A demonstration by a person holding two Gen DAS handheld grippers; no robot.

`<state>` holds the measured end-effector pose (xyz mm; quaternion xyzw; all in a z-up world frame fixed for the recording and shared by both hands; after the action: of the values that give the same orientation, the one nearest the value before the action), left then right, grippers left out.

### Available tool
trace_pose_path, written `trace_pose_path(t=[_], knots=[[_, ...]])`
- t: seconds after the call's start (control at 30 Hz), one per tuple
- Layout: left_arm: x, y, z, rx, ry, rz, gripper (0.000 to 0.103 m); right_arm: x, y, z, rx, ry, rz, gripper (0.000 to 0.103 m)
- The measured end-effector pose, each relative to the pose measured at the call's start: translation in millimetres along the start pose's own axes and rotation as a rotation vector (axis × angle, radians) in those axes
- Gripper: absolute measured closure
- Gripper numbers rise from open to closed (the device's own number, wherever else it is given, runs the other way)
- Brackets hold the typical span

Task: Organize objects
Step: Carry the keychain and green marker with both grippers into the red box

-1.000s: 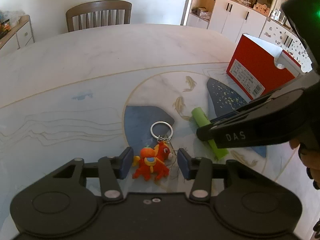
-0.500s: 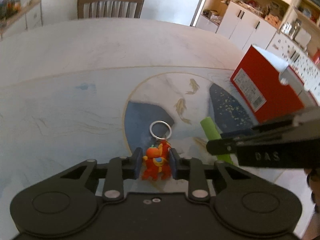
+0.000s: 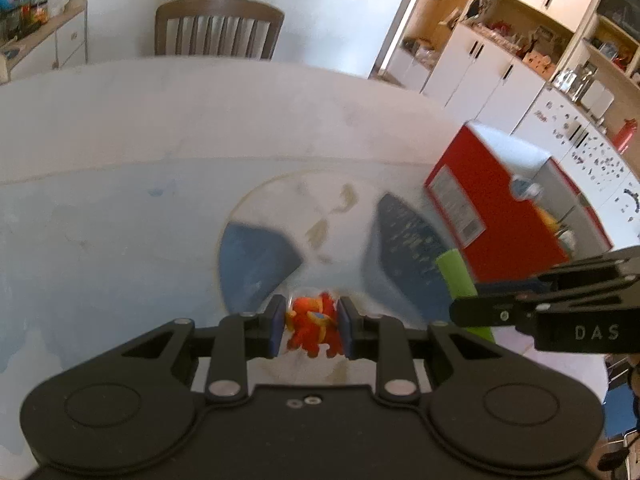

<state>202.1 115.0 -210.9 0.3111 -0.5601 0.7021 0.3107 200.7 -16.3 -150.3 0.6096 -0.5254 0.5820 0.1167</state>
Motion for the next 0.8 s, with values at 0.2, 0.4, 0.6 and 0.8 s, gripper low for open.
trace_pose_path(t=[0.2, 0.4, 0.6, 0.8], knots=[[17, -14, 26, -0.025, 0.027, 0.027, 0.083, 33, 1, 15, 0.002, 0.003, 0.042, 0.087], [29, -23, 53, -0.042, 0.053, 0.045, 0.083, 68, -1, 35, 0.003, 0.010, 0.083, 0.087], [49, -52, 92, -0.070, 0.116, 0.090, 0.083, 98, -8, 60, -0.004, 0.035, 0.114, 0.087], [59, -85, 133, -0.115, 0.172, 0.125, 0.083, 125, -20, 90, -0.009, 0.066, 0.153, 0.087]])
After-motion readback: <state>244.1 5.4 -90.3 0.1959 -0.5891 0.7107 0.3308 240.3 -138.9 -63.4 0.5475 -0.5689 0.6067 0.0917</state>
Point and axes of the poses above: each gripper's, at about its wrist camera, not at the fingertips, and x roughly against the way its jaws point, z to its right, y to its underside, the point moved 10 cm from there along -x, roughly the way its jaws point, and after that the axes turned 6 degrees about -y, right-handed, at the moved point
